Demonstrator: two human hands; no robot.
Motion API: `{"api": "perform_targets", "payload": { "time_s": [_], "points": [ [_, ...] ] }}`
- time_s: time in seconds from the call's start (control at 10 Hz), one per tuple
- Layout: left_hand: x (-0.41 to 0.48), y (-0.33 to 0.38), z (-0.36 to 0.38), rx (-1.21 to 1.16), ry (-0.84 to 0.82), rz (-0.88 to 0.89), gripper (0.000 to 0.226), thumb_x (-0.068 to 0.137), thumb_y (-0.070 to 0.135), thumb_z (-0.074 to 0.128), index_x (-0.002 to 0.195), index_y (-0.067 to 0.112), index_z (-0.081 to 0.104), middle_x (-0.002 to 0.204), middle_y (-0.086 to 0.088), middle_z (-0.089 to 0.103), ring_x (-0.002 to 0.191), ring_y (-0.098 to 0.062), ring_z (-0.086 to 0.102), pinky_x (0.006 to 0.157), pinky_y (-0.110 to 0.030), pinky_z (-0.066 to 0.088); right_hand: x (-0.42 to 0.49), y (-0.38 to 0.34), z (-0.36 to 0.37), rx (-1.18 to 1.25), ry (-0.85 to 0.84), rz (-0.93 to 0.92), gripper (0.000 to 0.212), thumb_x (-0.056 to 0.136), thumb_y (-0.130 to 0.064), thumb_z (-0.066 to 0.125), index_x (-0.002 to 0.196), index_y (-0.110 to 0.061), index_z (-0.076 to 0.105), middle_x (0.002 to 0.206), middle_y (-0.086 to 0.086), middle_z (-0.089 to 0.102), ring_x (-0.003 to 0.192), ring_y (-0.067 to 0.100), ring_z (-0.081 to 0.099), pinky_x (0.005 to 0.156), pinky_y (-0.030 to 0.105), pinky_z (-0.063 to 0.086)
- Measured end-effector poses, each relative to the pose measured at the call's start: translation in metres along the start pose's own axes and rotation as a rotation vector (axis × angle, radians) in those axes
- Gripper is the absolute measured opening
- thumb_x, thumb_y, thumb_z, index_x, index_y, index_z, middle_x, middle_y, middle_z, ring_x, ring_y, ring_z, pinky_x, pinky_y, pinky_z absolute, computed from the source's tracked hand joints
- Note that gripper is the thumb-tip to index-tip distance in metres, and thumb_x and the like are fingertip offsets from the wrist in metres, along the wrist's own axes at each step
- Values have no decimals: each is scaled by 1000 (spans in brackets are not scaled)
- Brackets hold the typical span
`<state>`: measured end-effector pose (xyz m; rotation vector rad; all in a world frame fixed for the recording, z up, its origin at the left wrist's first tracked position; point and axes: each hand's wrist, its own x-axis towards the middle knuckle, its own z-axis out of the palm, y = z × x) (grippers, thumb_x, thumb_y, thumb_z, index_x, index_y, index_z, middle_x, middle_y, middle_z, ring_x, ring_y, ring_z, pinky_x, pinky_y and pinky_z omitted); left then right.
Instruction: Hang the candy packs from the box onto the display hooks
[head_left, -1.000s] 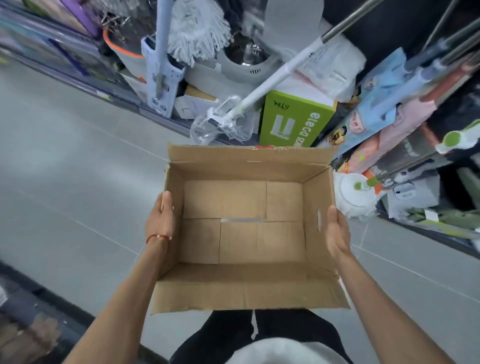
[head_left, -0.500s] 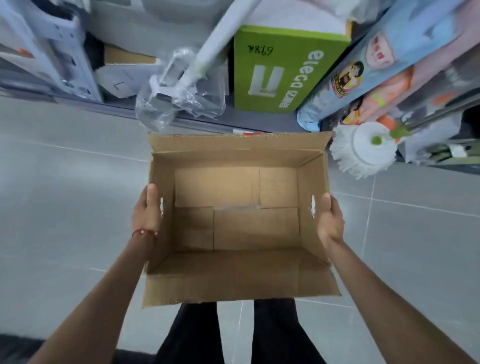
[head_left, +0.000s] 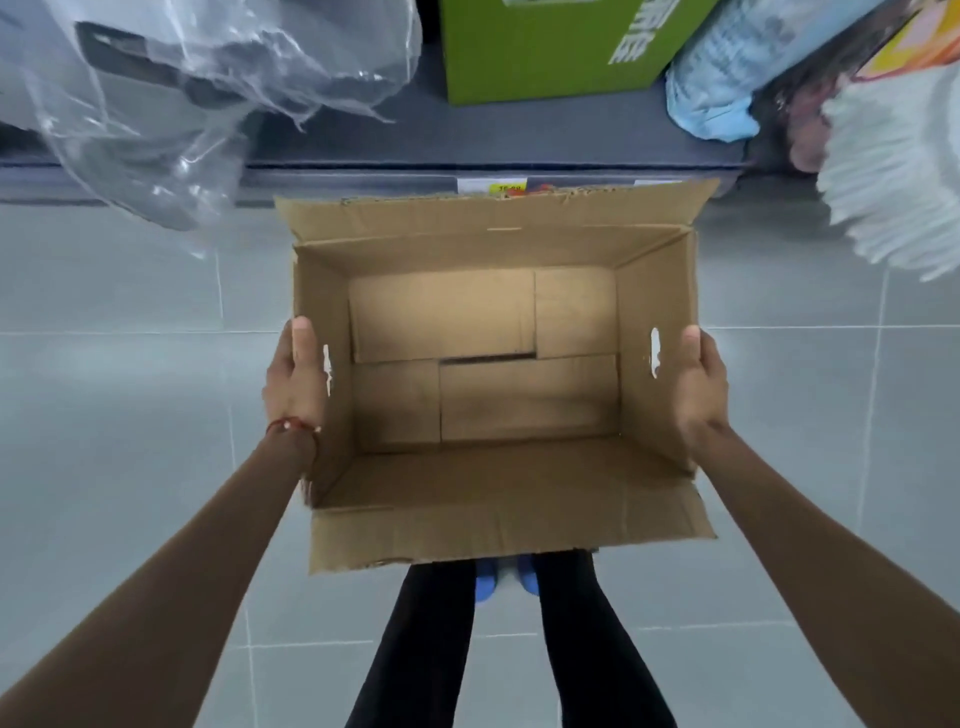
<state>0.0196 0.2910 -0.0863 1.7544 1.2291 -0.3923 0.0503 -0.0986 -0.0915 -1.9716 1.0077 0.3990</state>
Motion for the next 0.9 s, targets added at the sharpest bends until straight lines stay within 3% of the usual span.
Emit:
{"api": "perform_targets", "payload": {
  "time_s": [0.1, 0.2, 0.3, 0.4, 0.5, 0.6, 0.7, 0.8, 0.9],
  "points": [
    [31, -4, 25, -37, 17, 17, 70, 87, 78, 32, 139, 37, 56, 136, 1, 62, 127, -25, 56, 115, -47, 39, 31, 5, 20, 1, 9, -20, 36, 109, -44, 33, 120, -23, 60, 91, -16, 58, 82, -2, 54, 87, 25, 44],
    [58, -4, 46, -72, 11, 58, 82, 85, 79, 32, 142, 24, 53, 145, -7, 57, 134, -28, 51, 117, -49, 37, 56, 9, 33, 11, 26, -42, 36, 109, -43, 33, 121, -21, 59, 93, -15, 58, 80, -5, 54, 85, 19, 43],
    [76, -2, 63, -59, 13, 91, 71, 95, 72, 33, 152, 31, 45, 156, 2, 48, 144, -23, 41, 123, -44, 28, 77, 14, 41, 29, 25, -66, 39, 110, -42, 31, 126, -19, 58, 105, -10, 59, 88, -4, 54, 88, 16, 40],
    [88, 6, 78, 36, 44, 146, 63, 101, 66, 30, 156, 35, 37, 158, 3, 44, 147, -26, 37, 123, -43, 24, 88, 18, 43, 60, 44, -63, 46, 110, -44, 30, 139, -18, 54, 120, -7, 57, 106, 9, 52, 99, 27, 37],
    [97, 13, 84, 94, 50, 176, 62, 102, 65, 28, 156, 35, 36, 158, 1, 44, 147, -28, 37, 122, -44, 25, 93, 19, 44, 84, 67, -58, 46, 110, -45, 31, 142, -20, 53, 122, -8, 56, 97, 3, 54, 103, 29, 37],
    [96, 15, 81, 142, 33, 198, 65, 102, 61, 35, 159, 31, 28, 161, -3, 38, 147, -30, 36, 122, -45, 26, 92, 15, 42, 22, 68, -65, 49, 109, -49, 29, 149, -25, 46, 138, -4, 54, 118, 14, 51, 104, 27, 32],
    [78, 19, 68, 200, 7, 215, 69, 102, 50, 47, 162, 25, 22, 165, -7, 23, 150, -27, 30, 123, -38, 23, 83, 11, 30, -73, 19, -70, 57, 106, -56, 31, 156, -29, 32, 155, 5, 45, 140, 30, 42, 114, 39, 32],
    [37, 34, 44, 250, 3, 224, 67, 102, 40, 54, 161, 23, 26, 168, -5, 12, 153, -25, 23, 124, -37, 21, 61, 4, 1, -212, 20, -84, 60, 102, -53, 41, 154, -27, 29, 154, 14, 40, 136, 40, 44, 112, 46, 37],
    [-11, 46, 22, 264, 4, 247, 63, 102, 33, 56, 159, 22, 32, 167, -6, 19, 152, -25, 27, 124, -36, 23, 28, -5, -27, -331, -3, -117, 67, 104, -40, 49, 162, -22, 22, 166, 14, 22, 149, 35, 30, 120, 46, 27]
  ]
}}
